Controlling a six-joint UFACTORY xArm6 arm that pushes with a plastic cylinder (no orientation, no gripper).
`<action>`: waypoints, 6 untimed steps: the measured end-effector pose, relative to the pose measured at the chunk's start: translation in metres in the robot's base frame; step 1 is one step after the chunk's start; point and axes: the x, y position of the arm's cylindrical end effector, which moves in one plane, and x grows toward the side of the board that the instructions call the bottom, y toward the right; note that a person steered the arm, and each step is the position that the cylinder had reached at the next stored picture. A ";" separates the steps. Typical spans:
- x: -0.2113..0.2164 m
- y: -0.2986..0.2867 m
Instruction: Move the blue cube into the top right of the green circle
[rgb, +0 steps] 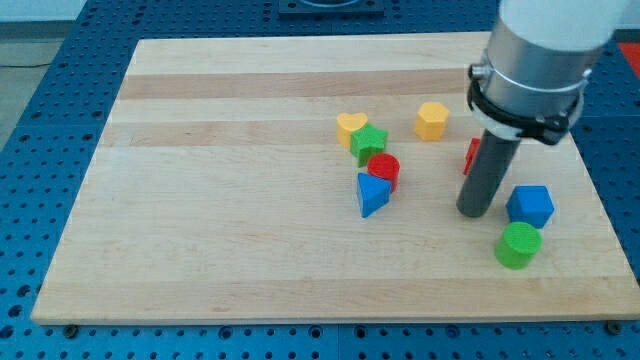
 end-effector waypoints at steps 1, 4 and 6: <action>-0.034 0.015; -0.036 0.050; -0.002 0.050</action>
